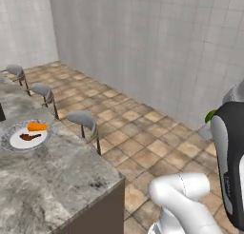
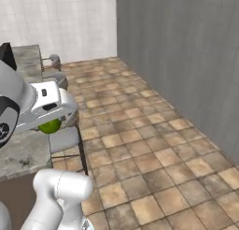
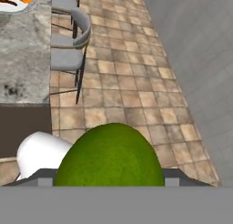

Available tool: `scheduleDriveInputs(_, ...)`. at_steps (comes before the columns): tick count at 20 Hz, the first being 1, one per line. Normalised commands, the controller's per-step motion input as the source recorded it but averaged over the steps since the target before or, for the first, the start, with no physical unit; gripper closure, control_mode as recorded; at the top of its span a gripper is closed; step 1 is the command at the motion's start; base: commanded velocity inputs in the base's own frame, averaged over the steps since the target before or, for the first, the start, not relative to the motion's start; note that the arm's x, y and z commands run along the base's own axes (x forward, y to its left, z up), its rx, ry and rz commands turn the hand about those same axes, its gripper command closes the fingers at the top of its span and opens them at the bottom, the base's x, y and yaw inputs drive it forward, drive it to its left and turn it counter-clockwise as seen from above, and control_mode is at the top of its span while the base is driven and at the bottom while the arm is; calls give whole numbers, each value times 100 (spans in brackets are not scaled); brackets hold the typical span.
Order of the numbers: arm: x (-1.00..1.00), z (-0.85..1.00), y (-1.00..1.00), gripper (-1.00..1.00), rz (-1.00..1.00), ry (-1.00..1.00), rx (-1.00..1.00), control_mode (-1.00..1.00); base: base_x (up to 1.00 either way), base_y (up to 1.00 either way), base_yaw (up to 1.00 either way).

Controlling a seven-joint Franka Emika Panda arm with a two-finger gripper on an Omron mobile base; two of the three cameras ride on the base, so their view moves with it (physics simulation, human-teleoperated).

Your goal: Take the cheese, chicken drumstick, and lime from the fridge and place them on the plate on the dining counter to create an appetizer plate.

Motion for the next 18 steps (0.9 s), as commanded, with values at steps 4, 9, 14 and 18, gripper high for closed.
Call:
scheduleDriveInputs(4, 0, 0, 0, 100, 0, 0, 0, 100, 100, -69, 63)
scheduleDriveInputs(9, 0, 0, 0, 100, 0, 0, 0, 100, 100, -72, 63)
scheduleDriveInputs(14, 0, 0, 0, 100, 0, 0, 0, 100, 98, -85, 59)
scheduleDriveInputs(18, 0, 0, 0, 100, 0, 0, 0, 100, 100, -89, 56)
